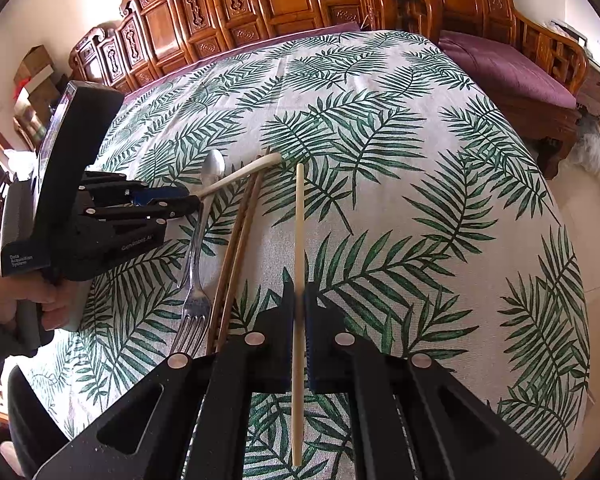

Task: Organize utensils
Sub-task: 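Grasp the white plastic fork with the left gripper while the right holds the chopstick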

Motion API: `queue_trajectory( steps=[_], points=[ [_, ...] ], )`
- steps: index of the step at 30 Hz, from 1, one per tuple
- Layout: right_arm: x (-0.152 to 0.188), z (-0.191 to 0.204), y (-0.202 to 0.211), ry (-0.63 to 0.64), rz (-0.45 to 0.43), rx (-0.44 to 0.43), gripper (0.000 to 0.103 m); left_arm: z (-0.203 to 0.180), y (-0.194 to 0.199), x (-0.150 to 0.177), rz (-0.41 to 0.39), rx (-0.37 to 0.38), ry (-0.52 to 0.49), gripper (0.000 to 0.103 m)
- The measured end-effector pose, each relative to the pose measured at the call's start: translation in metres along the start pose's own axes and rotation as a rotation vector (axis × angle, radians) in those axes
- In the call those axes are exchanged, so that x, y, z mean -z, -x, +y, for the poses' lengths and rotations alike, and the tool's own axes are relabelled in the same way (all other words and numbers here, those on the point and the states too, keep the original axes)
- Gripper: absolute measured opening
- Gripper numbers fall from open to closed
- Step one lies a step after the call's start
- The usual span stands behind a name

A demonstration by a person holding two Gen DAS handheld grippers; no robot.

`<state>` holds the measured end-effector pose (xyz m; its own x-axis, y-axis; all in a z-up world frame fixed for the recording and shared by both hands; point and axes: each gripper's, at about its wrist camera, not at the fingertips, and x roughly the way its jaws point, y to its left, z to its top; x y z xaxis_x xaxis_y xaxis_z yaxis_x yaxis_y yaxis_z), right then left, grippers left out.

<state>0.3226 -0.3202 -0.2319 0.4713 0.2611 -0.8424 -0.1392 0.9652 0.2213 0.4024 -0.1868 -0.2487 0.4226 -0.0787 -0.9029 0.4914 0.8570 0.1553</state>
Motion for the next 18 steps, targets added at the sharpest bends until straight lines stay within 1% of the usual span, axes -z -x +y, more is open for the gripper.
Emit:
queue_trajectory(
  steps=[2, 5, 6, 8, 10, 13, 16, 17, 18],
  points=[
    [0.000, 0.001, 0.000, 0.003, -0.001, 0.001, 0.006, -0.001, 0.001, 0.000, -0.003, -0.008, 0.002, 0.006],
    [0.000, 0.001, 0.001, 0.005, -0.004, 0.001, 0.006, 0.002, 0.003, 0.000, 0.001, 0.010, 0.031, 0.003],
    [0.000, 0.001, 0.001, 0.007, -0.003, 0.002, 0.006, 0.003, 0.004, 0.001, 0.003, 0.010, 0.036, 0.000],
    [0.000, 0.000, -0.001, 0.007, 0.001, 0.004, 0.006, 0.005, 0.008, 0.004, 0.002, -0.013, 0.041, 0.000],
    [0.001, 0.000, -0.002, 0.006, 0.004, 0.003, 0.006, 0.008, 0.013, 0.008, -0.004, -0.018, 0.046, 0.000],
    [0.000, 0.001, -0.001, 0.007, 0.002, -0.001, 0.006, 0.010, 0.019, 0.010, -0.011, -0.047, 0.035, 0.000],
    [0.000, 0.003, 0.001, 0.012, -0.003, -0.007, 0.006, 0.010, 0.025, 0.007, -0.025, -0.046, 0.019, 0.000],
    [0.000, 0.004, 0.002, 0.012, -0.005, -0.009, 0.006, 0.009, 0.025, 0.005, -0.025, -0.048, 0.010, 0.006],
    [-0.001, 0.004, 0.002, 0.013, -0.005, -0.010, 0.006, 0.008, 0.024, 0.004, -0.025, -0.051, 0.005, 0.018]
  ],
)
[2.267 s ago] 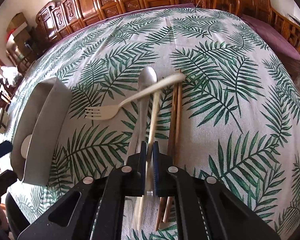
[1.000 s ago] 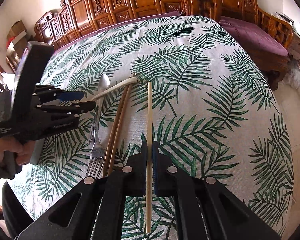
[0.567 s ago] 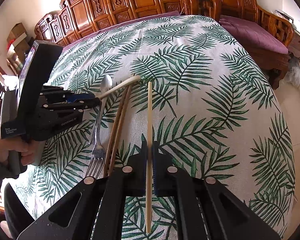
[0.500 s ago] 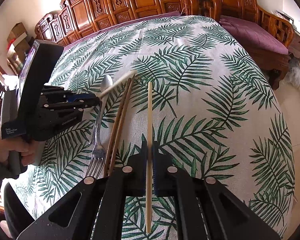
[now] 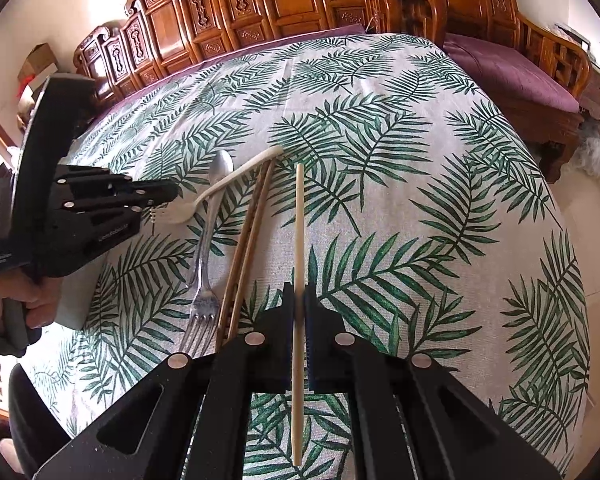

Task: Organize utensils
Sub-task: 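Grasp the white plastic fork with the left gripper while the right holds the chopstick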

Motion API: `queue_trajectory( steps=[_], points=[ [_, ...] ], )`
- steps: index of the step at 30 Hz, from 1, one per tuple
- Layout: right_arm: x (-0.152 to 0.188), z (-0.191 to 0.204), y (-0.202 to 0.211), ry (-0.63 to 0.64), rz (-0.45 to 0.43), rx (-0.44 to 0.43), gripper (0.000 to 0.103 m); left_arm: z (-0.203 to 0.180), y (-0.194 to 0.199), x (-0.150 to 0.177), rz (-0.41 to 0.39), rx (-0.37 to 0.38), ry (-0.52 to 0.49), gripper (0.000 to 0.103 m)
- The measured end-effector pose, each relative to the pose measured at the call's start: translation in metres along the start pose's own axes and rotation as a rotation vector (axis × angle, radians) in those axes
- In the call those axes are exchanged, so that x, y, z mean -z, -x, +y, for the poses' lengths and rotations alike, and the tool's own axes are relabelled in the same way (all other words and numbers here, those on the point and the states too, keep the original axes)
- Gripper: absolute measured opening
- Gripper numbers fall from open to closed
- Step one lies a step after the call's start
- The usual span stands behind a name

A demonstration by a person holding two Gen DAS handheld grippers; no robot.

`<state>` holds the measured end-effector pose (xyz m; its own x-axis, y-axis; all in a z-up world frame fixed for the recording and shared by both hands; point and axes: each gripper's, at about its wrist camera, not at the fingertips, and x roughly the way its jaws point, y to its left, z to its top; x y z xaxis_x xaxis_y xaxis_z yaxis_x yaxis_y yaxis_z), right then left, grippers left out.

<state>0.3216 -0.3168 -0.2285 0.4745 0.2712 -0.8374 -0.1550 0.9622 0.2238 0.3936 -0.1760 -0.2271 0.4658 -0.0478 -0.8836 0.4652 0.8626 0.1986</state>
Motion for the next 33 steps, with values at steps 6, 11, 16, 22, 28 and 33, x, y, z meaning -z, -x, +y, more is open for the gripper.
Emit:
queue_trajectory(
  steps=[6, 11, 16, 22, 28, 33],
  points=[
    [0.001, -0.003, -0.003, -0.011, 0.009, -0.002, 0.006, -0.007, -0.022, -0.008, 0.049, 0.016, -0.047, 0.027],
    [0.002, -0.008, -0.005, -0.022, 0.014, -0.004, 0.006, -0.003, -0.029, -0.013, 0.034, 0.034, -0.026, 0.025],
    [0.002, -0.009, -0.006, -0.027, 0.018, -0.002, 0.006, -0.009, -0.030, -0.015, 0.009, 0.054, -0.049, 0.011],
    [0.003, -0.008, -0.008, -0.021, 0.024, 0.001, 0.006, -0.007, -0.026, -0.013, 0.015, 0.073, -0.033, 0.000],
    [0.003, -0.004, -0.007, -0.010, 0.023, 0.002, 0.006, -0.005, -0.025, 0.000, 0.025, 0.054, -0.038, 0.000],
    [0.002, -0.002, -0.003, -0.007, 0.014, -0.004, 0.006, -0.003, -0.016, -0.005, -0.015, 0.029, -0.069, 0.000]
  ],
)
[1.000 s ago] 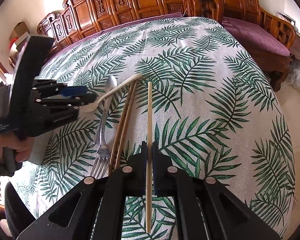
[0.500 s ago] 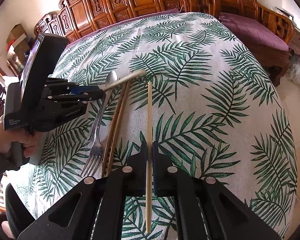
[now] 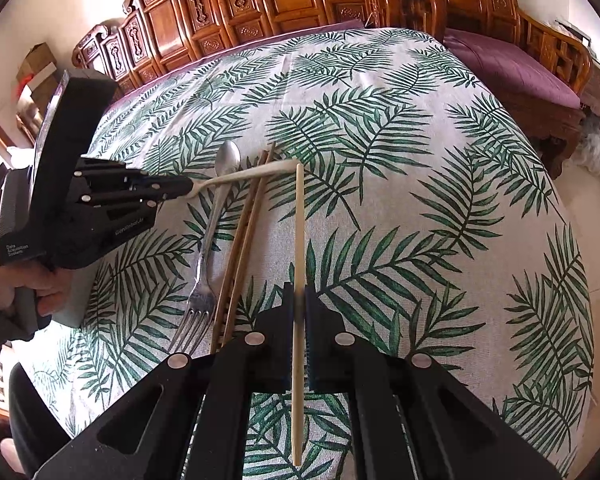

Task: Organize utensils
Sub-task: 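Grasp the white plastic fork with the left gripper while the right holds the chopstick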

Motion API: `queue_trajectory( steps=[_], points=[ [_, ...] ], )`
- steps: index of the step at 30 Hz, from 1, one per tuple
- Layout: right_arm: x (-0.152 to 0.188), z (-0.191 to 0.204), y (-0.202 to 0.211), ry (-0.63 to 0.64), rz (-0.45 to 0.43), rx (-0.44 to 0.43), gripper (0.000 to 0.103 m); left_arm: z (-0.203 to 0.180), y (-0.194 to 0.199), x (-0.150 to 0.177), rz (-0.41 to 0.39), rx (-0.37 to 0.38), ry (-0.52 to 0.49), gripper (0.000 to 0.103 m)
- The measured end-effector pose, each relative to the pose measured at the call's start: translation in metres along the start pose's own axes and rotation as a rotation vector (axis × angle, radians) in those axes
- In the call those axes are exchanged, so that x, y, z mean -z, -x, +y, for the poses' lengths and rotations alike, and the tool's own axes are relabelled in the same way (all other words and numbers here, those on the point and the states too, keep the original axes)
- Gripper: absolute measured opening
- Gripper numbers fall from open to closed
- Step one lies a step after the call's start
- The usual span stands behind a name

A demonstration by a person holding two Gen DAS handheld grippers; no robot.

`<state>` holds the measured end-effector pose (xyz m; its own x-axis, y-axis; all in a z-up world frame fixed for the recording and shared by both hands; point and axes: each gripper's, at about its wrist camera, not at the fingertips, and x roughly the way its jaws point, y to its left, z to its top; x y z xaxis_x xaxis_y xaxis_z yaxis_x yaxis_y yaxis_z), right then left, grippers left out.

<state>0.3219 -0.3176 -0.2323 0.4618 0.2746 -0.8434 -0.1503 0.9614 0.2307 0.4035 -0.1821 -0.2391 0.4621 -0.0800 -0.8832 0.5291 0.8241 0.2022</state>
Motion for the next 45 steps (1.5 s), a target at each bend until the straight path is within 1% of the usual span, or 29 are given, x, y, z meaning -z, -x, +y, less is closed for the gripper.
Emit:
queue_trajectory(
  steps=[1, 2, 3, 5, 6, 8, 10, 13, 14, 15, 17, 18, 20, 23, 24, 27, 31, 33, 40, 45],
  points=[
    [0.000, 0.000, 0.000, -0.002, -0.001, -0.002, 0.006, -0.001, 0.000, -0.003, -0.004, -0.002, -0.013, 0.000],
    [0.000, -0.001, 0.000, -0.003, -0.001, -0.002, 0.006, -0.002, 0.000, -0.005, -0.006, -0.010, -0.031, 0.006],
    [-0.001, -0.002, 0.000, -0.006, 0.000, -0.002, 0.006, -0.002, 0.000, -0.008, -0.006, -0.014, -0.051, 0.022],
    [0.000, -0.004, 0.000, -0.012, 0.001, -0.002, 0.006, -0.003, -0.003, -0.012, 0.004, 0.029, -0.086, 0.044],
    [0.000, -0.005, -0.001, -0.014, 0.003, -0.002, 0.006, -0.002, -0.008, -0.013, 0.016, 0.047, -0.103, 0.044],
    [0.001, -0.008, -0.003, -0.020, 0.008, -0.001, 0.006, -0.001, -0.015, -0.013, 0.030, 0.046, -0.121, 0.044],
    [0.001, -0.010, -0.005, -0.025, 0.013, 0.002, 0.006, 0.005, -0.019, -0.015, 0.022, 0.077, -0.101, 0.046],
    [0.003, -0.012, -0.006, -0.031, 0.015, 0.005, 0.006, 0.010, -0.023, -0.016, 0.021, 0.110, -0.090, 0.045],
    [0.003, -0.012, -0.006, -0.033, 0.016, 0.006, 0.006, 0.010, -0.024, -0.017, 0.024, 0.117, -0.095, 0.043],
    [0.003, -0.012, -0.006, -0.033, 0.016, 0.005, 0.006, 0.009, -0.024, -0.017, 0.029, 0.125, -0.101, 0.039],
    [0.003, -0.012, -0.006, -0.031, 0.014, 0.008, 0.006, 0.005, -0.025, -0.020, 0.049, 0.154, -0.112, 0.022],
    [0.002, -0.013, -0.005, -0.031, 0.012, 0.008, 0.006, 0.001, -0.025, -0.023, 0.058, 0.151, -0.123, 0.018],
    [0.002, -0.013, -0.005, -0.031, 0.011, 0.009, 0.006, -0.004, -0.024, -0.024, 0.069, 0.141, -0.121, 0.015],
    [0.002, -0.013, -0.004, -0.030, 0.011, 0.009, 0.006, -0.008, -0.025, -0.026, 0.070, 0.129, -0.113, 0.013],
    [0.002, -0.013, -0.004, -0.030, 0.011, 0.009, 0.006, -0.008, -0.026, -0.027, 0.071, 0.135, -0.109, 0.010],
    [0.002, -0.014, -0.003, -0.032, 0.009, 0.008, 0.006, -0.006, -0.026, -0.026, 0.077, 0.148, -0.096, 0.008],
    [0.002, -0.016, -0.003, -0.036, 0.007, 0.012, 0.006, -0.006, -0.023, -0.025, 0.120, 0.180, -0.077, 0.007],
    [0.001, -0.018, -0.003, -0.039, 0.008, 0.015, 0.006, -0.009, -0.022, -0.022, 0.127, 0.174, -0.087, 0.006],
    [0.001, -0.021, -0.002, -0.047, 0.005, 0.019, 0.006, -0.015, -0.020, -0.020, 0.097, 0.130, -0.071, 0.006],
    [0.001, -0.019, -0.001, -0.045, 0.004, 0.017, 0.006, -0.015, -0.019, -0.020, 0.074, 0.119, -0.052, 0.006]
  ],
)
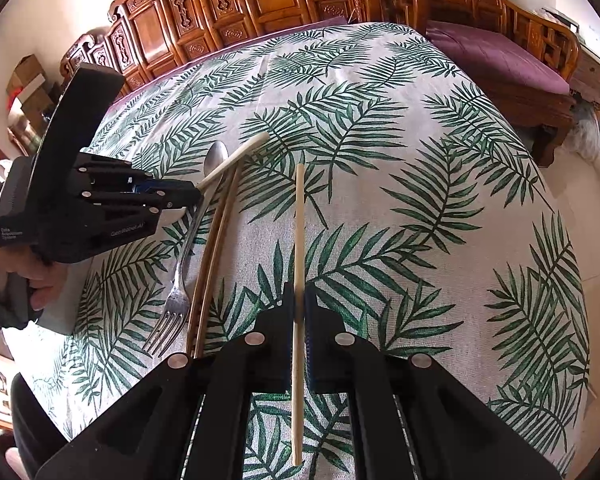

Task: Organize utensils
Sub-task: 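Grasp the white plastic fork with the left gripper while the right holds the chopstick, then drop the white fork into the grey tray with the left gripper while the right carries the chopstick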

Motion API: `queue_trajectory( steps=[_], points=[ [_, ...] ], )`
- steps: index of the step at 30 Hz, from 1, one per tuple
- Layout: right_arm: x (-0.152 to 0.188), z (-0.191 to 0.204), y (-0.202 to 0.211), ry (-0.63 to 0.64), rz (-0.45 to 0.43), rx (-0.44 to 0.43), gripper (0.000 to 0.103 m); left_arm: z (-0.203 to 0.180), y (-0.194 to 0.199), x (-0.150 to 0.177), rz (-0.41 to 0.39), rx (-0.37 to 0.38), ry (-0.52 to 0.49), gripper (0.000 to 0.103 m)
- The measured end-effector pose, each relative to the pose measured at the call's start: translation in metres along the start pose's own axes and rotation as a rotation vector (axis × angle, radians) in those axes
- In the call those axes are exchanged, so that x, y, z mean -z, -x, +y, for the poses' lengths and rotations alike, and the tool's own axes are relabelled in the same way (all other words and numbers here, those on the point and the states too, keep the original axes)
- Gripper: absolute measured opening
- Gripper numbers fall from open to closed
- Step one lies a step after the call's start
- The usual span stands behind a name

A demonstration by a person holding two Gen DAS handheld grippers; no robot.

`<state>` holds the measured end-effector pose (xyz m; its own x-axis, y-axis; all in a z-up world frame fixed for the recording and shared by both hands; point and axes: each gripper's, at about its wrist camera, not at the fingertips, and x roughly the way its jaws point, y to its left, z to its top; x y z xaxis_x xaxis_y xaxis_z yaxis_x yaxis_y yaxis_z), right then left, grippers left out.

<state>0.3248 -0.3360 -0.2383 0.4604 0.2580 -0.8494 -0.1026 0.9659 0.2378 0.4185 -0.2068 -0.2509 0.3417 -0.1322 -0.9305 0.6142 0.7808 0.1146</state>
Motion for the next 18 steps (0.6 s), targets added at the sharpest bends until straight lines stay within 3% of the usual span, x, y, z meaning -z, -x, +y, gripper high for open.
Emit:
queue_trajectory(
  steps=[9, 18],
  points=[
    [-0.002, 0.007, 0.004, 0.012, -0.011, -0.002, 0.006, 0.006, 0.022, 0.020, -0.048, -0.048, 0.069, 0.005],
    [-0.003, 0.034, 0.010, 0.080, -0.031, -0.008, 0.006, 0.030, 0.085, 0.054, -0.120, -0.086, 0.162, 0.005]
  ],
)
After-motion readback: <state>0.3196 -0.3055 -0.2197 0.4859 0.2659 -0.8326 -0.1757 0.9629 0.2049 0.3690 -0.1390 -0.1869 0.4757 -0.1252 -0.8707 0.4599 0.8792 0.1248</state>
